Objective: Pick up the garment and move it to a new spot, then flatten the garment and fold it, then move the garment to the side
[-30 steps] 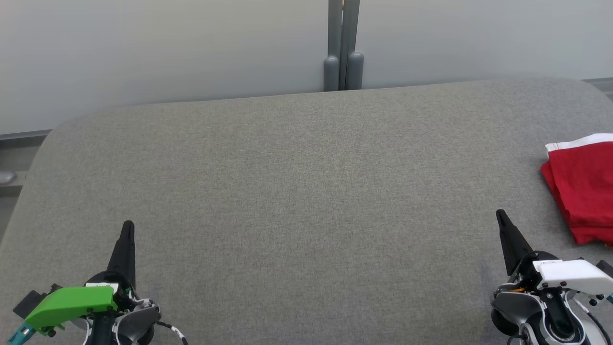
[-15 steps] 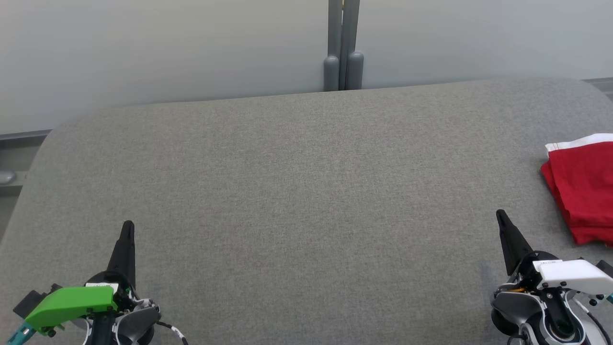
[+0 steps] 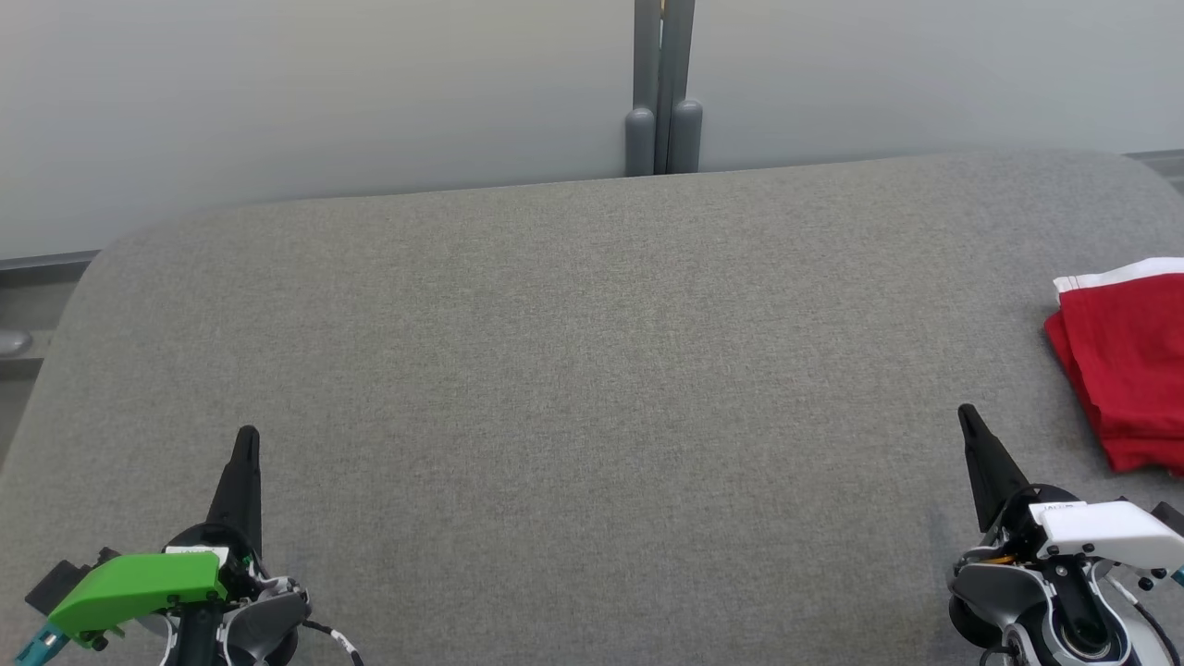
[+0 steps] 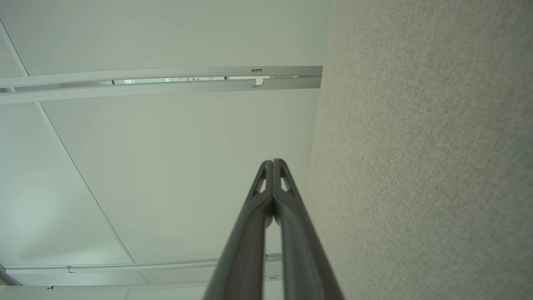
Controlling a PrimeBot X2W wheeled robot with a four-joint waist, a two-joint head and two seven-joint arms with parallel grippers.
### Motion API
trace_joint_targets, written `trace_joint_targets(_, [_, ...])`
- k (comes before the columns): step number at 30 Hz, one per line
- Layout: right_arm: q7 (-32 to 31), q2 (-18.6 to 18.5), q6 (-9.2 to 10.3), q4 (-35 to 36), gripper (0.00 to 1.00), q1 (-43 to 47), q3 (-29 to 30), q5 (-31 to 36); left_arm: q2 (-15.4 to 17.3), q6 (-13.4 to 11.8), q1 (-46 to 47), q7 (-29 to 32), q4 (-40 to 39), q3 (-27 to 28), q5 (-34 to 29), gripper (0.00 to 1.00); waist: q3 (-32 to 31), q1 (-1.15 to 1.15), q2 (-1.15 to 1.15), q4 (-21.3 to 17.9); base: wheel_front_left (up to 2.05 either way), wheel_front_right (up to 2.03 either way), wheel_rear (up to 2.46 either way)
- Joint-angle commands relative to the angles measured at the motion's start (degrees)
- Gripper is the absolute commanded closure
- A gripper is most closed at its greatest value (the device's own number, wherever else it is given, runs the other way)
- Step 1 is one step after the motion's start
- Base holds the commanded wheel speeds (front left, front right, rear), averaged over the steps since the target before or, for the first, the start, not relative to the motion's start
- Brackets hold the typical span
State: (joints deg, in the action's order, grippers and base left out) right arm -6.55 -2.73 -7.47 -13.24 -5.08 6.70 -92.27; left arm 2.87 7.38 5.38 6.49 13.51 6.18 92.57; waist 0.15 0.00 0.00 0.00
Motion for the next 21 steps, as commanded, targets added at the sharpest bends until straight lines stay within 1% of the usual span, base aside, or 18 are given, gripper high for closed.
trace_joint_targets(1, [-0.26, -0.29, -0.04, 0.19, 1.0, -0.59, -0.04, -0.42, -0.02, 0.21, 0.71, 0.23, -0.04, 0.25, -0.21, 1.0, 0.0, 0.0, 0.0, 0.0, 0.0, 0.0, 0.0])
trace_joint_targets(21, [-0.26, -0.29, -0.04, 0.19, 1.0, -0.59, -0.04, -0.42, -0.02, 0.21, 0.72, 0.23, -0.04, 0.26, -0.21, 1.0, 0.0, 0.0, 0.0, 0.0, 0.0, 0.0, 0.0])
